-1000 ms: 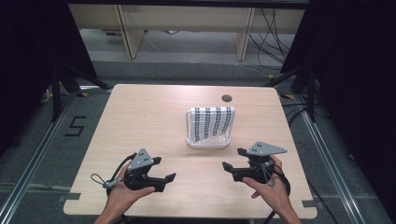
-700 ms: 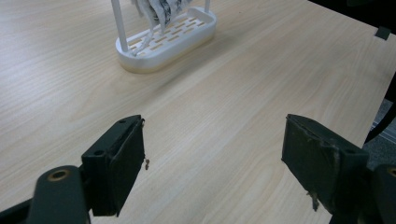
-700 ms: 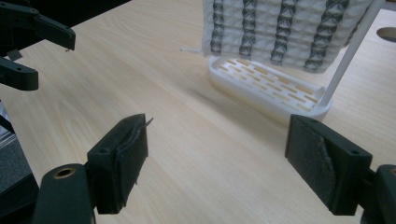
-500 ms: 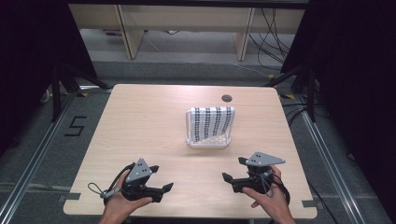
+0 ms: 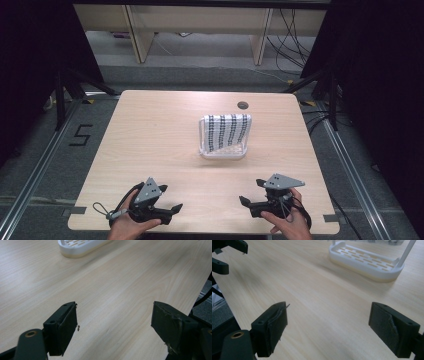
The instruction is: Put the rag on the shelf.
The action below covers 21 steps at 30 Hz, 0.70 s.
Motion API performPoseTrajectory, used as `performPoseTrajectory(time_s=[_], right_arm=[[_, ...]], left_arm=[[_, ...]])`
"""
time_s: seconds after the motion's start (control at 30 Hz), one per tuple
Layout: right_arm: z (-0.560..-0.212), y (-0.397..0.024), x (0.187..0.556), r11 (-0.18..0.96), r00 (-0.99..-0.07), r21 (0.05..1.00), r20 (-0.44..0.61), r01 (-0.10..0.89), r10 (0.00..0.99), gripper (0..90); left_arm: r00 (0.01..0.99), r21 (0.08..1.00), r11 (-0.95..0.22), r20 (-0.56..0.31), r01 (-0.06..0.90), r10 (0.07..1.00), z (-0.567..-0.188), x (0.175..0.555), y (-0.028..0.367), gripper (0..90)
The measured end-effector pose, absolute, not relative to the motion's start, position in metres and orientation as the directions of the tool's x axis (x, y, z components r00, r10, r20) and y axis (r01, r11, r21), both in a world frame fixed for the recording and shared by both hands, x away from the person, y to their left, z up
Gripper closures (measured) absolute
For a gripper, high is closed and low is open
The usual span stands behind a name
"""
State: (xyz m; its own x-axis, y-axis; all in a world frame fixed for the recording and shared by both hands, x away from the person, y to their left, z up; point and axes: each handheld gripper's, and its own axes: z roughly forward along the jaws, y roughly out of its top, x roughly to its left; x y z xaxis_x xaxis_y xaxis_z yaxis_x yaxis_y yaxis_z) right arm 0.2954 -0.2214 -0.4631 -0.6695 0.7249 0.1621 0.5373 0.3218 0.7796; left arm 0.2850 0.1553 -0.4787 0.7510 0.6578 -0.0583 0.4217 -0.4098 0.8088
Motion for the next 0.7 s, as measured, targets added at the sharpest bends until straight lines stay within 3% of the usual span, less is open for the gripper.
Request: performPoseTrajectory(time_s=[0.7], right_arm=[[-0.479,-0.231,0.291,0.37,-0.696,0.764,0.141,0.529,0.704,16.9]], left_arm=[[0.747,0.787,-0.439,-0.041,0.434,0.664,-0.488,0.277,0.158,20.2]])
